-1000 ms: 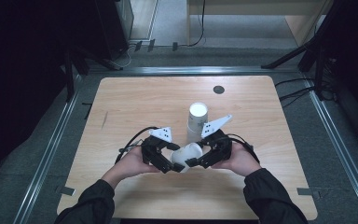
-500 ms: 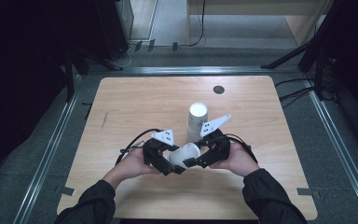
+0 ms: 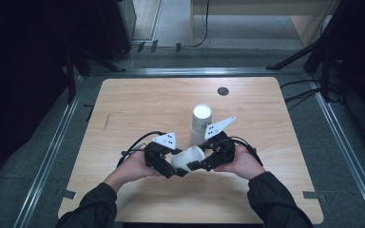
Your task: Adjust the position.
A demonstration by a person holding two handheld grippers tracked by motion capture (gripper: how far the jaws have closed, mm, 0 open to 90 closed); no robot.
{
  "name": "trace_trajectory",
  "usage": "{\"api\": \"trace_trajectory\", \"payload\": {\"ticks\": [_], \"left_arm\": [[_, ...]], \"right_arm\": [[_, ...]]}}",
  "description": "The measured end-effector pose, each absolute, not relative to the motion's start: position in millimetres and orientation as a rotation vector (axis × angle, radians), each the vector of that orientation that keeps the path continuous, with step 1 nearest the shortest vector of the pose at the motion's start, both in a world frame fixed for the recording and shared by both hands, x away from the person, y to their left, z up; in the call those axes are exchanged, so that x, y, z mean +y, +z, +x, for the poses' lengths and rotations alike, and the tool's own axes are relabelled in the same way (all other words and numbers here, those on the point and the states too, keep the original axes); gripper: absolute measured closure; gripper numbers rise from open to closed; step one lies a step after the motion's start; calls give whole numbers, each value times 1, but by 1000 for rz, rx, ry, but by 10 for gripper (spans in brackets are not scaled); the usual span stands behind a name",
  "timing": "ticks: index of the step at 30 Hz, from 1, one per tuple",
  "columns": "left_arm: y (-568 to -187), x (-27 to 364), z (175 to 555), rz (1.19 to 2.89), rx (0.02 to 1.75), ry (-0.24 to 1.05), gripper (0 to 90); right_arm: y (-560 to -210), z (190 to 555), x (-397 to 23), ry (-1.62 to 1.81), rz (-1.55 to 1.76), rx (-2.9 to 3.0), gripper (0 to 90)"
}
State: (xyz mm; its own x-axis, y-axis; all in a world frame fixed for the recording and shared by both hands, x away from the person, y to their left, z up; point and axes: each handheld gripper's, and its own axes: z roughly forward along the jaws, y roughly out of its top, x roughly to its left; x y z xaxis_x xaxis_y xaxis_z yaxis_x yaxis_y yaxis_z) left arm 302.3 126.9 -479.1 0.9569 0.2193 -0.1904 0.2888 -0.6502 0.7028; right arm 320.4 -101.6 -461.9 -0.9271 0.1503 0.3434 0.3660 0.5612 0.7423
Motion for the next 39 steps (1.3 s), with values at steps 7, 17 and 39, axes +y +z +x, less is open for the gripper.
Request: {"api": "trace_trajectory", "payload": {"ticks": [7, 17, 39], "left_arm": [[-477, 131, 303, 2281, 372, -118, 256], [-468, 146, 306, 2273, 408, -83, 255], [-439, 152, 325, 2406, 365, -91, 253]], "right_arm": [[-462, 319, -101, -1299, -408, -2583, 285], [-463, 317, -110, -1304, -448, -2637, 237], [-467, 300, -128, -1273, -496, -2720, 228]]}}
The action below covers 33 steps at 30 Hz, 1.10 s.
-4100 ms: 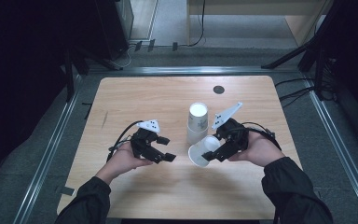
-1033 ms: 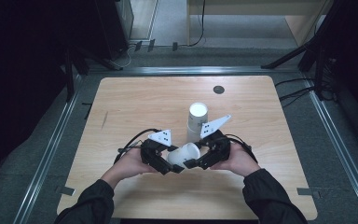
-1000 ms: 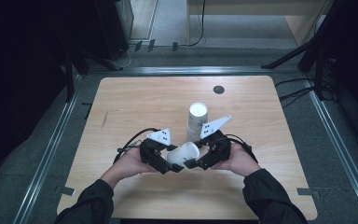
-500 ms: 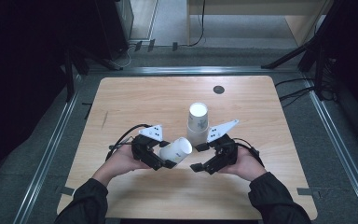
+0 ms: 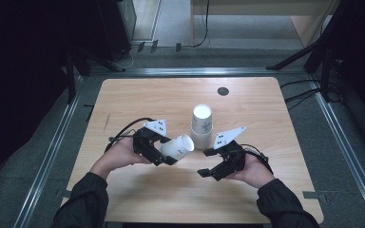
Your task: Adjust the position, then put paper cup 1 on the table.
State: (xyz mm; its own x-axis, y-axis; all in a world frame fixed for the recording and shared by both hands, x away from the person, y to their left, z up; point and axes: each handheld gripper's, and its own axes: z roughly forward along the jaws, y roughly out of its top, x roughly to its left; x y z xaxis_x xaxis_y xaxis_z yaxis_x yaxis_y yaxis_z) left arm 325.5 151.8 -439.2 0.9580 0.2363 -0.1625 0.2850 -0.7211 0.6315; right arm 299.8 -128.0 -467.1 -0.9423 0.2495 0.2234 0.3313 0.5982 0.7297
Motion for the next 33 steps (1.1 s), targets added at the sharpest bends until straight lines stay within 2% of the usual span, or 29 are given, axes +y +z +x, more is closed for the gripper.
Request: {"api": "trace_trajectory", "payload": {"ticks": [6, 8, 33], "left_arm": [[-433, 146, 325, 2481, 333, -11, 252], [-434, 147, 326, 2480, 344, -36, 253], [-445, 130, 307, 2681, 234, 15, 252]], "right_arm": [[-468, 306, -130, -1304, -540, -2698, 231], [-468, 307, -128, -1311, -538, -2692, 234], [-471, 309, -122, -1353, -487, -2684, 229]]}}
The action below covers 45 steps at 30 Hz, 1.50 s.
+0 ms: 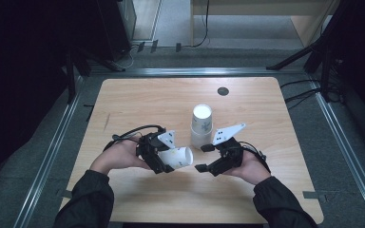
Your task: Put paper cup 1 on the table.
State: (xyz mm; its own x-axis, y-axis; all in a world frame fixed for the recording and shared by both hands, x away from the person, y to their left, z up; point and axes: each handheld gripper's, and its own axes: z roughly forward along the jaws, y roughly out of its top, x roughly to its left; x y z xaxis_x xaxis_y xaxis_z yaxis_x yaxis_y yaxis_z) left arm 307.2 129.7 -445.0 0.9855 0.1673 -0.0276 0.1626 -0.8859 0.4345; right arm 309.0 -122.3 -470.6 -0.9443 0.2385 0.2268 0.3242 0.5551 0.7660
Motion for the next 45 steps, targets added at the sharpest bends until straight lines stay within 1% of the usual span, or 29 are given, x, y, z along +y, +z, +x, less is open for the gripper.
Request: {"api": "trace_trajectory", "payload": {"ticks": [21, 26, 30, 34, 36, 40, 42, 45], "left_arm": [[-452, 109, 297, 2785, 159, 50, 253], [-454, 111, 298, 2789, 137, 48, 256], [-454, 111, 300, 2791, 159, 57, 257], [-454, 106, 299, 2777, 183, 50, 257], [-454, 102, 298, 2774, 159, 52, 257], [-455, 98, 296, 2761, 174, 42, 251], [-455, 98, 296, 2759, 160, 37, 251], [-455, 99, 297, 2746, 171, 35, 252]], "right_arm": [[-472, 306, -111, -1369, -410, -2674, 225], [-471, 305, -112, -1372, -399, -2667, 228], [-470, 304, -112, -1387, -377, -2658, 228], [-473, 302, -102, -1361, -363, -2670, 226], [-474, 301, -99, -1356, -355, -2676, 226], [-477, 299, -92, -1336, -329, -2698, 263], [-478, 298, -91, -1326, -324, -2710, 330], [-477, 298, -91, -1340, -315, -2725, 343]]}}
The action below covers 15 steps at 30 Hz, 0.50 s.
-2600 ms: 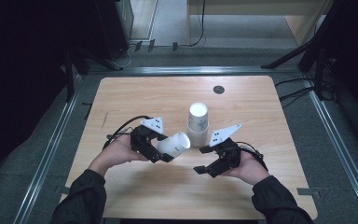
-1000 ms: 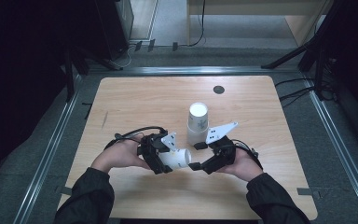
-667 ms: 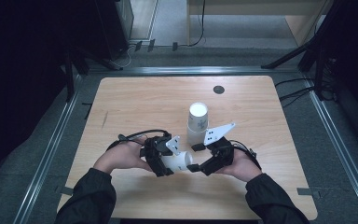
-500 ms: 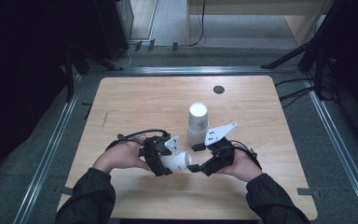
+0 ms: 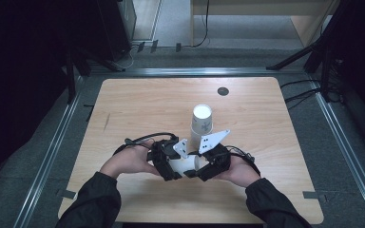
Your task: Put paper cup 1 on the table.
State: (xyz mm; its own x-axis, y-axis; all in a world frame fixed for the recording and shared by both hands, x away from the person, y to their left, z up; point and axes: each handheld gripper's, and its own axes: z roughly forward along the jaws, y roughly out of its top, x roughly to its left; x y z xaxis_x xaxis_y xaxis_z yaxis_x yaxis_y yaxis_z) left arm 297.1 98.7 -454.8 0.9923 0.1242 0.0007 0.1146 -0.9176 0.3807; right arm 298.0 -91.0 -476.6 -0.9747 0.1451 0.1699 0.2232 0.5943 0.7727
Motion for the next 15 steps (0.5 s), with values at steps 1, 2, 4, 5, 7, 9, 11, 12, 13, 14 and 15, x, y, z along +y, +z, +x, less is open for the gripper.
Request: {"api": "trace_trajectory", "payload": {"ticks": [1, 2, 4, 5, 7, 9, 11, 12, 13, 14, 15], "left_arm": [[-454, 100, 298, 2732, 180, 19, 237], [-454, 100, 298, 2732, 180, 19, 223], [-454, 101, 300, 2709, 214, -14, 192], [-454, 102, 301, 2696, 227, -17, 157], [-453, 106, 303, 2669, 238, -17, 125], [-452, 110, 304, 2636, 249, -38, 124], [-451, 112, 305, 2620, 251, -39, 124], [-450, 114, 305, 2604, 262, -42, 124], [-448, 119, 306, 2578, 280, -42, 125], [-448, 119, 306, 2578, 280, -42, 125], [-448, 120, 306, 2565, 289, -41, 125]], "right_arm": [[-476, 299, -91, -1340, -318, -2722, 345], [-476, 299, -91, -1340, -318, -2722, 345], [-475, 300, -92, -1356, -323, -2716, 344], [-474, 299, -93, -1342, -338, -2707, 344], [-472, 301, -97, -1365, -344, -2701, 344], [-470, 303, -101, -1382, -346, -2690, 343], [-469, 303, -103, -1389, -348, -2682, 343], [-468, 304, -105, -1396, -351, -2683, 343], [-465, 305, -110, -1419, -360, -2661, 342], [-464, 305, -112, -1432, -365, -2661, 342], [-464, 305, -112, -1432, -365, -2661, 342]]}}
